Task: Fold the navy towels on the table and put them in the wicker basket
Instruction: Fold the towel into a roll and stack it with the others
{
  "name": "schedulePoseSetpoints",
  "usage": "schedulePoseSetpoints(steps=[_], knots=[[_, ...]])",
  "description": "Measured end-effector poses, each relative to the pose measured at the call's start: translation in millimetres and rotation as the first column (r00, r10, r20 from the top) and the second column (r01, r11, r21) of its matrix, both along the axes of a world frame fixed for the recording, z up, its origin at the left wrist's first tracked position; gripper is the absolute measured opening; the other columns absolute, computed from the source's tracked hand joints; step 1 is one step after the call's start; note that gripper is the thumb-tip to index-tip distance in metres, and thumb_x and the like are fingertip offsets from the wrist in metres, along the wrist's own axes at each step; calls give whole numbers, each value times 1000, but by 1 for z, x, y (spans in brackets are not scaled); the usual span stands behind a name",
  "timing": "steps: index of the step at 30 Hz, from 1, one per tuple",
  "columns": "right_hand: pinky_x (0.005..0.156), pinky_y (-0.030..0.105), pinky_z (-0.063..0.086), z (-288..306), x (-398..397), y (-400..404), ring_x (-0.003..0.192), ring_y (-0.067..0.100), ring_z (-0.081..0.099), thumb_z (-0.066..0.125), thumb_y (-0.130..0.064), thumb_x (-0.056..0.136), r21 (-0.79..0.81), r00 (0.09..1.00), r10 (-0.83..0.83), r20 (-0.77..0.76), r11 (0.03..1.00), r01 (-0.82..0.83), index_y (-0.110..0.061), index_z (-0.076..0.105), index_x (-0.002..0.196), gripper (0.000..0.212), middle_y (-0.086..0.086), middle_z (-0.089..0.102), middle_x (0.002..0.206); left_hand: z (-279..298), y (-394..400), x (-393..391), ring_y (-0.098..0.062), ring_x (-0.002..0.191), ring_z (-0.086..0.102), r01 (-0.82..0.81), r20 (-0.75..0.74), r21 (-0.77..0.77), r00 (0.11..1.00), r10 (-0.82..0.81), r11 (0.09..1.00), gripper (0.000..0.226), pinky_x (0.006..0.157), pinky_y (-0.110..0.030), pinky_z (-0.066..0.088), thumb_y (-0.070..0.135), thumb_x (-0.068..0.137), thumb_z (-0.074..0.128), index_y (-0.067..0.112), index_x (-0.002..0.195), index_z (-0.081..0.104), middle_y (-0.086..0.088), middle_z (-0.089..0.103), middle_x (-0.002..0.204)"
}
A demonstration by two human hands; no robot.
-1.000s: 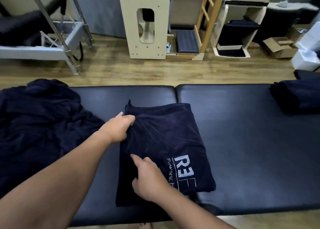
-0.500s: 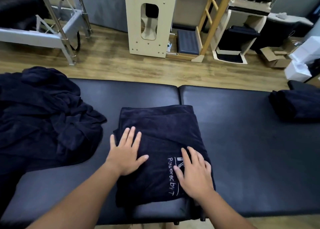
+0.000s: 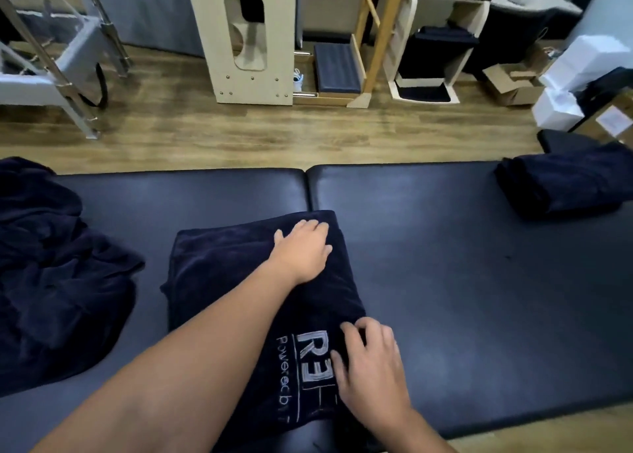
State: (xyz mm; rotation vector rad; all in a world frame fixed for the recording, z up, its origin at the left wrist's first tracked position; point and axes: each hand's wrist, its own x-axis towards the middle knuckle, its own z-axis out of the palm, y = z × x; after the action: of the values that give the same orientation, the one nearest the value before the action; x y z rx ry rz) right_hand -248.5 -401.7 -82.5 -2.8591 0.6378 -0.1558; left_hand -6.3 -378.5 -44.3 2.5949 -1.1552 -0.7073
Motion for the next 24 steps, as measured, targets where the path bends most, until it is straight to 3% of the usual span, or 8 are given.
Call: schedulePoseSetpoints(steps=[2, 6, 12, 15, 17, 20, 22, 24], knots=[[77, 39, 53, -1, -7, -5, 97, 28, 52, 60, -43, 83, -4, 1000, -5, -26, 1000, 5, -18, 61, 124, 47, 6, 53, 116, 0, -29, 8, -30, 130, 42, 1, 67, 61, 998, -5, 998, 32, 103, -60, 35, 42, 101, 51, 17, 121, 52, -4, 54, 132], [71, 39, 53, -1, -8, -9, 95, 28, 54, 57, -43, 86, -16, 995, 87, -44, 996, -88, -20, 61, 124, 45, 6, 55, 113, -6, -64, 19, -27, 107, 57, -42, 68, 119, 997, 34, 992, 19, 89, -46, 27, 34, 93, 65, 17, 99, 59, 0, 62, 100], [63, 38, 50, -8, -20, -3, 92, 26, 57, 69, -40, 75, -21, 980, 164, -117, 986, -167, -21, 62, 127, 56, 3, 56, 107, -22, -80, 53, -29, 87, 59, -256, 143, -19, 956, 256, 966, 10, 80, -42, 25, 20, 91, 58, 16, 82, 54, -2, 64, 89], [72, 39, 53, -1, -21, -8, 95, 26, 55, 64, -40, 75, -12, 966, 227, -128, 973, -230, -19, 64, 124, 52, 4, 54, 108, -30, -69, 41, -27, 99, 55, -142, 218, -53, 964, 150, 988, 4, 86, -44, 30, 18, 94, 57, 16, 97, 55, -1, 61, 101], [91, 45, 53, 3, -14, -10, 113, 31, 54, 58, -38, 79, 5, 954, 271, -126, 962, -273, -17, 64, 118, 45, 9, 53, 122, -31, -54, 26, -27, 107, 47, -46, 305, -108, 949, 77, 993, 19, 89, -44, 33, 9, 89, 58, 17, 106, 55, -2, 52, 112], [118, 58, 29, 8, 9, -6, 149, 38, 25, 51, -49, 87, 48, 948, 279, -153, 960, -275, -17, 59, 116, 44, 19, 31, 158, -33, -12, 4, -32, 115, 47, 109, 413, -258, 911, 7, 960, 26, 92, -46, 40, 12, 88, 61, 13, 114, 59, -6, 51, 125], [118, 64, 22, 9, 28, -4, 153, 42, 9, 49, -58, 86, 78, 930, 299, -212, 954, -289, -17, 50, 133, 62, 21, 17, 164, -44, 31, -11, -33, 129, 46, 145, 407, -238, 913, -37, 960, 35, 100, -49, 42, 26, 95, 55, 11, 127, 58, -9, 49, 140], [118, 68, 9, 8, 43, -4, 152, 45, -7, 47, -64, 85, 104, 893, 336, -300, 942, -319, -24, 20, 156, 86, 22, 4, 166, -57, 79, -20, -30, 147, 31, 67, 331, -115, 943, -25, 991, 56, 116, -50, 32, 44, 100, 38, 14, 147, 45, -8, 36, 158]])
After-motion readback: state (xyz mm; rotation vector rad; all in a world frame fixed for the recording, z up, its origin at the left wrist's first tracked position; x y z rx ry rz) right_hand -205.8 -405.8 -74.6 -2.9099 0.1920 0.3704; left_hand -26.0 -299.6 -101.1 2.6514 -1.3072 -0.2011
